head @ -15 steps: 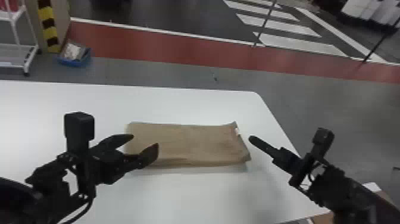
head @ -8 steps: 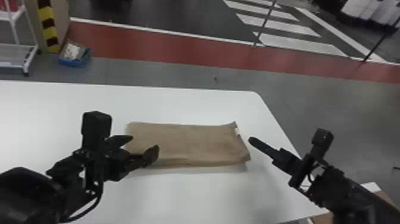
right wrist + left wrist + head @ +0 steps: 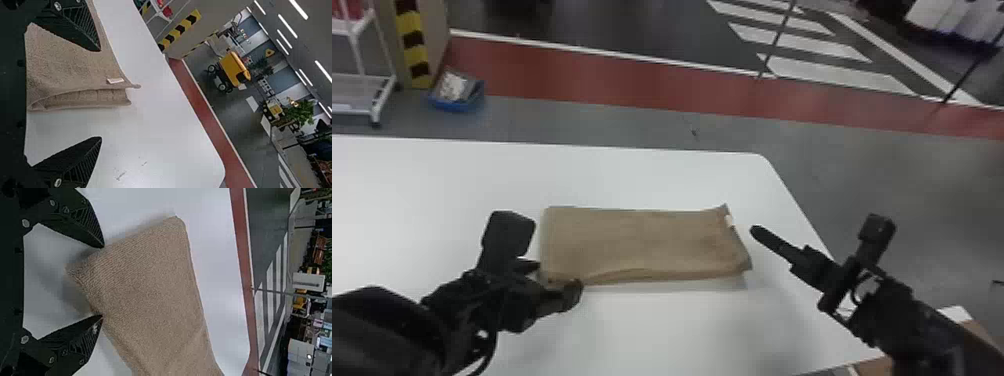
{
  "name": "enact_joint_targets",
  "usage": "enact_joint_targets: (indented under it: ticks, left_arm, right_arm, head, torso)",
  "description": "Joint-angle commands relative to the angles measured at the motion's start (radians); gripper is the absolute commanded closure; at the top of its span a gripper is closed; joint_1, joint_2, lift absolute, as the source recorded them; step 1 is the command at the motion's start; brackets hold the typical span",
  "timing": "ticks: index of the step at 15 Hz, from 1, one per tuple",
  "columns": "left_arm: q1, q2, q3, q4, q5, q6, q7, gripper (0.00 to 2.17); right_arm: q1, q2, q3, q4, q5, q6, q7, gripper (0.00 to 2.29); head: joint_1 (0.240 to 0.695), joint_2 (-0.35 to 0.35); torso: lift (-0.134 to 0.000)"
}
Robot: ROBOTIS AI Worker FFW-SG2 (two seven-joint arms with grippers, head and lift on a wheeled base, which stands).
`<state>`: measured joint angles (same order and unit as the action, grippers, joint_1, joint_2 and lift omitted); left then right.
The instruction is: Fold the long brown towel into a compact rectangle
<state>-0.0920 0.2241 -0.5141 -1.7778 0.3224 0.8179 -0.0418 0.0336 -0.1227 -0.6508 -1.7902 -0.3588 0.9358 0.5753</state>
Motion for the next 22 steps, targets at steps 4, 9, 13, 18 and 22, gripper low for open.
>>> enact_joint_targets:
  ticks: [4,9,13,18,22]
  left_arm:
    - [0.023,0.001,0.011,-0.049,0.003,-0.021,-0.006,0.36]
    - [0.025,0.003,0.009,-0.054,0.001,-0.015,-0.013,1.31]
    - [0.040,0.006,0.023,-0.072,-0.002,-0.009,-0.006,1.38]
    - [0.075,0.055,0.112,-0.123,0.004,0.034,-0.007,1.38]
    - [0.150,0.092,0.209,-0.222,0.010,0.120,-0.015,1.38]
  right_arm:
    - [0.003,0.000,-0.003,0.000,-0.002,-0.001,0.001,0.09]
    - [0.011,0.000,-0.001,-0.005,-0.003,-0.001,0.000,0.09]
    - [0.012,0.002,0.005,-0.008,-0.003,0.002,0.000,0.09]
    - [0.008,0.005,0.008,-0.008,-0.005,-0.007,0.000,0.10]
    - [0.003,0.005,0.019,0.006,-0.016,-0.034,0.000,0.10]
  head:
    - [0.695,-0.350]
    - [0.695,-0.350]
    - [0.695,-0.350]
    - [0.695,-0.350]
    - [0.695,-0.350]
  torso:
    - [-0.123]
    - [-0.123]
    - [-0.123]
    - [-0.123]
    - [-0.123]
